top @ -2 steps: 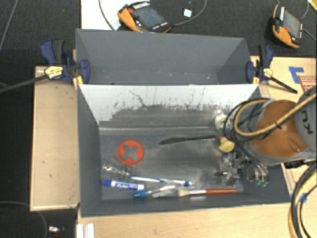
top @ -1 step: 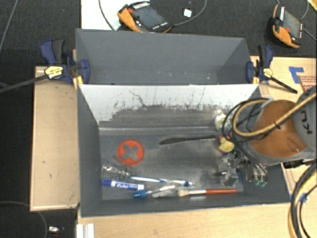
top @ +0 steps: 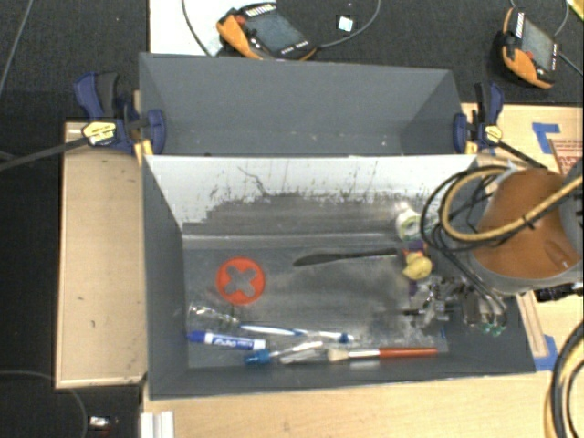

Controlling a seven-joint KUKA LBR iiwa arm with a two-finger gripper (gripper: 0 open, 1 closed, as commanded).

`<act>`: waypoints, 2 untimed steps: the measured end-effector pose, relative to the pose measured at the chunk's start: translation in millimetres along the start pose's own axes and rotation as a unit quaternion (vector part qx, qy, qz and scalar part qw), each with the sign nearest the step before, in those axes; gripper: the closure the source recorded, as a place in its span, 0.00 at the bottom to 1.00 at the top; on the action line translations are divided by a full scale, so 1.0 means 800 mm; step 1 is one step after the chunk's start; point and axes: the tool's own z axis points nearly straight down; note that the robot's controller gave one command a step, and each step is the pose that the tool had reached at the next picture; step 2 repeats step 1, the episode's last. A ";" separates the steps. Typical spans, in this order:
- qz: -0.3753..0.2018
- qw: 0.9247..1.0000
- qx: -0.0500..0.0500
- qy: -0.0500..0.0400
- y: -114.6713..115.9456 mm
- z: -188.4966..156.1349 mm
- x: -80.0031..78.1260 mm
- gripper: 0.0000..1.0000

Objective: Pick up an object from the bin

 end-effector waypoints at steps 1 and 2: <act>-0.001 1.000 0.000 0.000 0.000 -0.033 0.000 1.00; -0.001 1.000 0.000 0.000 0.000 -0.033 0.000 1.00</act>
Offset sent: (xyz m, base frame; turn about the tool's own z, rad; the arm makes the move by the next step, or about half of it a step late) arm 0.0005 0.0001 0.0430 -0.0018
